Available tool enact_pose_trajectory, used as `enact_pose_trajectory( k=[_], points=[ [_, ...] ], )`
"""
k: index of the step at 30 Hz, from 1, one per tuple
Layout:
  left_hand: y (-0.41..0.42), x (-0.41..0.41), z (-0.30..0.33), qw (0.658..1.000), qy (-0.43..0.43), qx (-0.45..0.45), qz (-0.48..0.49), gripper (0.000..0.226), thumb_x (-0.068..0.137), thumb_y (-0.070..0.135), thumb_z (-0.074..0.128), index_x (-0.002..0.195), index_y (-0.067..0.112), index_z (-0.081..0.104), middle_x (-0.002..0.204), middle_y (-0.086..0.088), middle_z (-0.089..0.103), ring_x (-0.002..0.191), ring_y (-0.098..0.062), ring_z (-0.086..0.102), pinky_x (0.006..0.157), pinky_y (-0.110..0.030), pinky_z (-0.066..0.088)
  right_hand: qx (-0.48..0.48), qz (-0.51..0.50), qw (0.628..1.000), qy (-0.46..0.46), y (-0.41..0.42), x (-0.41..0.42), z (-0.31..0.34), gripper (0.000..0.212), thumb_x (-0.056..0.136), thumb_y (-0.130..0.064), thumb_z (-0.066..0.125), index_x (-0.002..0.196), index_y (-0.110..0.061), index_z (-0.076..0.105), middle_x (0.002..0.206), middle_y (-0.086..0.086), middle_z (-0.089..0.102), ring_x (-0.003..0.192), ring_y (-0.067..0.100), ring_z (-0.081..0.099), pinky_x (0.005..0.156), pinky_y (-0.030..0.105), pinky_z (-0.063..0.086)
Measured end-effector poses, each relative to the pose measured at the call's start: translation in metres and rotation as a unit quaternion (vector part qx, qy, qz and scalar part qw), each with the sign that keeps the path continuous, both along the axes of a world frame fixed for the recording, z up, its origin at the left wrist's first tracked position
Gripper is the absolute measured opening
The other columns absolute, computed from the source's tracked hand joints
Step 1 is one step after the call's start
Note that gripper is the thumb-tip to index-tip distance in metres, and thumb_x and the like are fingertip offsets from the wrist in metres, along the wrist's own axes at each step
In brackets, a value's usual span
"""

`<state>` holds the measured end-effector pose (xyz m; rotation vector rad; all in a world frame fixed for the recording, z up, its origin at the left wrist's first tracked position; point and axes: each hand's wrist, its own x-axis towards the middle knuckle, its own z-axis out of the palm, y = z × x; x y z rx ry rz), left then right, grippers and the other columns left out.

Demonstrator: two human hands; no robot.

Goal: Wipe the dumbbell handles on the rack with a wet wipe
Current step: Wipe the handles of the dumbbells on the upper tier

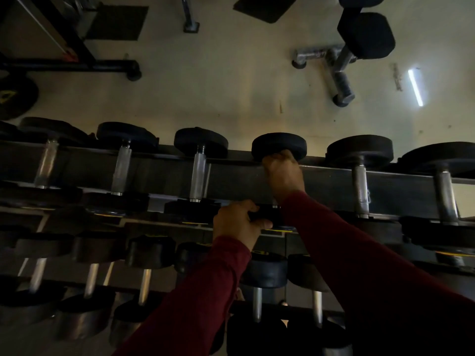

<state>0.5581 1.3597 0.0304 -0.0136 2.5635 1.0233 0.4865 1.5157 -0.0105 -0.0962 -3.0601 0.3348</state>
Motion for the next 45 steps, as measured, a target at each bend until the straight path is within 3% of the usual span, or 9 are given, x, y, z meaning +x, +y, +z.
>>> enact_pose_trajectory(
  k=[5,11,14,18,23,32,38,41,45],
  points=[
    [0.000,0.001,-0.002,1.000,0.013,-0.015,-0.008,0.040,0.061,0.048,0.086,0.091,0.026,0.072,0.094,0.006,0.072,0.085,-0.016,0.067,0.081,-0.035,0.055,-0.114,-0.102,0.983,0.100,0.009,0.013,0.001,0.011,0.094,-0.012,0.060,0.093,-0.016,0.071,0.096,0.005,0.069,0.093,0.022,0.062,0.075,0.031,0.054],
    [0.000,0.000,-0.001,1.000,0.001,-0.001,-0.004,0.044,0.061,0.046,0.087,0.098,0.025,0.073,0.102,0.005,0.072,0.092,-0.016,0.067,0.086,-0.035,0.054,-0.021,-0.018,0.997,-0.077,-0.003,-0.002,0.010,0.026,0.092,-0.011,0.061,0.117,-0.017,0.063,0.117,0.007,0.063,0.125,0.027,0.045,0.097,0.041,0.051],
    [0.000,0.000,0.002,1.000,0.003,-0.008,-0.005,0.042,0.062,0.046,0.087,0.096,0.026,0.073,0.100,0.004,0.072,0.092,-0.016,0.066,0.086,-0.033,0.054,-0.100,-0.057,0.993,0.023,0.004,0.010,0.006,0.019,0.092,-0.009,0.060,0.107,-0.017,0.066,0.105,0.005,0.067,0.104,0.021,0.060,0.085,0.030,0.054],
    [0.000,0.001,0.003,1.000,0.006,-0.005,-0.004,0.039,0.063,0.045,0.087,0.094,0.027,0.073,0.097,0.005,0.072,0.092,-0.016,0.066,0.085,-0.033,0.054,-0.276,-0.257,0.926,0.031,0.017,0.023,0.015,0.021,0.093,-0.011,0.064,0.110,-0.020,0.070,0.097,-0.006,0.070,0.084,0.006,0.064,0.073,0.003,0.039],
    [-0.001,0.002,0.004,1.000,0.008,0.001,0.005,0.041,0.064,0.043,0.087,0.098,0.026,0.074,0.099,0.004,0.071,0.091,-0.014,0.066,0.086,-0.031,0.054,-0.326,-0.348,0.878,-0.047,0.032,0.007,0.023,0.019,0.090,-0.027,0.070,0.106,-0.019,0.075,0.106,0.001,0.073,0.100,0.017,0.066,0.090,0.022,0.045],
    [0.000,0.002,0.003,1.000,0.006,0.006,0.014,0.041,0.063,0.043,0.088,0.098,0.027,0.074,0.094,0.005,0.072,0.089,-0.013,0.066,0.084,-0.027,0.054,-0.147,-0.200,0.927,-0.283,0.041,0.051,0.019,0.026,0.090,-0.036,0.069,0.105,-0.015,0.069,0.105,0.004,0.068,0.095,0.016,0.064,0.087,0.030,0.053],
    [0.000,0.003,0.004,1.000,0.008,0.017,0.015,0.039,0.063,0.040,0.088,0.097,0.025,0.074,0.090,0.005,0.071,0.085,-0.012,0.065,0.082,-0.027,0.055,-0.280,-0.264,0.920,-0.081,0.035,0.024,0.021,0.012,0.090,-0.022,0.070,0.099,-0.015,0.073,0.103,0.001,0.073,0.088,0.008,0.064,0.089,0.026,0.052],
    [0.000,0.004,0.004,1.000,0.010,0.008,0.013,0.038,0.065,0.040,0.088,0.097,0.026,0.074,0.090,0.007,0.070,0.081,-0.007,0.061,0.077,-0.020,0.049,-0.175,-0.141,0.974,0.003,0.032,0.017,0.020,0.015,0.091,-0.009,0.067,0.102,-0.013,0.075,0.102,0.004,0.074,0.087,0.009,0.066,0.088,0.025,0.053],
    [-0.001,0.004,0.003,1.000,0.022,0.002,0.003,0.038,0.065,0.041,0.087,0.097,0.026,0.073,0.096,0.005,0.071,0.087,-0.011,0.064,0.083,-0.027,0.054,-0.068,0.116,0.987,-0.082,0.049,0.035,0.011,0.022,0.094,-0.013,0.060,0.114,-0.014,0.068,0.115,0.008,0.066,0.102,0.017,0.065,0.095,0.030,0.053]
  ],
)
